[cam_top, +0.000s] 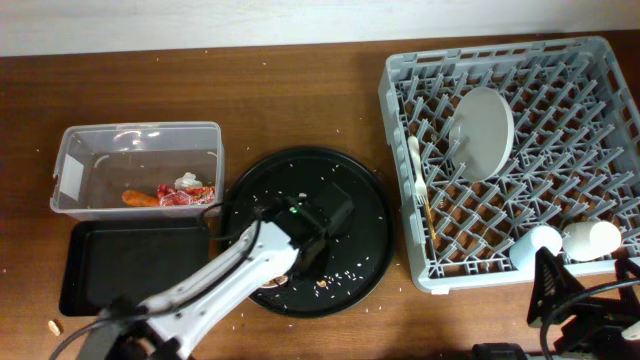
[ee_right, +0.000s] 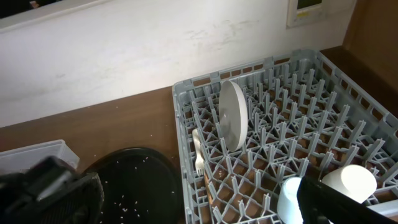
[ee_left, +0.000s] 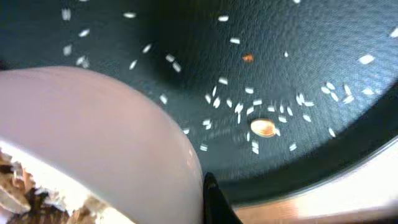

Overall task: Sort waste into correct bins and load items into the dishwasher rack
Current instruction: 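Grasp the food bowl rim with the left gripper and lift it, then tip the bowl over the small black tray to empty the food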

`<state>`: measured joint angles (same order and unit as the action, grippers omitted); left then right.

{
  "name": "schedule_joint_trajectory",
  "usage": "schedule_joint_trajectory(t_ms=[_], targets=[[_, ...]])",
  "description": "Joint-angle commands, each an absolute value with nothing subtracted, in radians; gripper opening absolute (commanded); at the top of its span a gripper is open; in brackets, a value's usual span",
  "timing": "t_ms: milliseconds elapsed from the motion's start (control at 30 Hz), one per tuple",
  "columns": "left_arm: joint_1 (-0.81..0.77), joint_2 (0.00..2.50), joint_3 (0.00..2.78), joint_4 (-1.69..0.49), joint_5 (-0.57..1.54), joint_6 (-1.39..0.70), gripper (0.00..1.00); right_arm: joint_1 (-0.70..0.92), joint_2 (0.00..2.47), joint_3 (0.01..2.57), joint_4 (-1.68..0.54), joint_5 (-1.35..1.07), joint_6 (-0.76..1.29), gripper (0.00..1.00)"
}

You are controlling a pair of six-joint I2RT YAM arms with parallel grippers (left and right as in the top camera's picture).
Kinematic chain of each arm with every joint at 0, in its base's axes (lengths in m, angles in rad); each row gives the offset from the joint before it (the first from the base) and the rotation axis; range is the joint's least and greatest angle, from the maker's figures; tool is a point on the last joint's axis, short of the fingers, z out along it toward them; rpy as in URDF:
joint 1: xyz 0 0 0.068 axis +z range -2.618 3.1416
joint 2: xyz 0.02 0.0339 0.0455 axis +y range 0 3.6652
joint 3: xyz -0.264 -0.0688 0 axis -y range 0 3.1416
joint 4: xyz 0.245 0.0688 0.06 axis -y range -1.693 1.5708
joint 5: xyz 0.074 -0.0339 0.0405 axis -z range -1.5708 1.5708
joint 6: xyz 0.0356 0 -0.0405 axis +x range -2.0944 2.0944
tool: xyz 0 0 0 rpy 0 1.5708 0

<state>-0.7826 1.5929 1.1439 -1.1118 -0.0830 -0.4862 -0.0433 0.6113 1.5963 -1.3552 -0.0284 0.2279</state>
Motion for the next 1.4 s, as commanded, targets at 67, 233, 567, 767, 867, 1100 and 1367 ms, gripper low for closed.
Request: schedule_joint_trajectory(t_ms=[67,233,567,767,867,1100,1367], targets=[[-0.542,1.326,1.180,-1.208,-0.062,-0.409,0.00,-0.046,0.613,1.597,-1.351,-0.030,0.225,0.99],[-0.042,1.182,1.158,-1.213,0.281,-0.100,0.00,-0.046,0.613,1.597,-1.351,-0.030,0.225,0.99],[0.585,1.226,0.736,-0.942,1.034,0.377,0.00,-0.046,0.613,1.597,-1.351,-0.030,0.225,0.99],[0.772,1.232,0.612,-0.928,1.338,0.570,0.00,-0.046,0.613,1.597,-1.351,-0.030,0.225,0.99],[0.797,1.232,0.609,-0.924,1.374,0.577,0.00,-0.046,0.613,1.597,-1.351,-0.030,0.225,0.99],[0.831,1.232,0.609,-0.928,1.575,0.593,0.00,-0.046,0.613,1.597,-1.351,-0.030,0.224,0.99],[0.847,1.232,0.609,-0.899,1.329,0.543,0.00,-0.046,0.613,1.597,-1.351,-0.030,0.225,0.99]])
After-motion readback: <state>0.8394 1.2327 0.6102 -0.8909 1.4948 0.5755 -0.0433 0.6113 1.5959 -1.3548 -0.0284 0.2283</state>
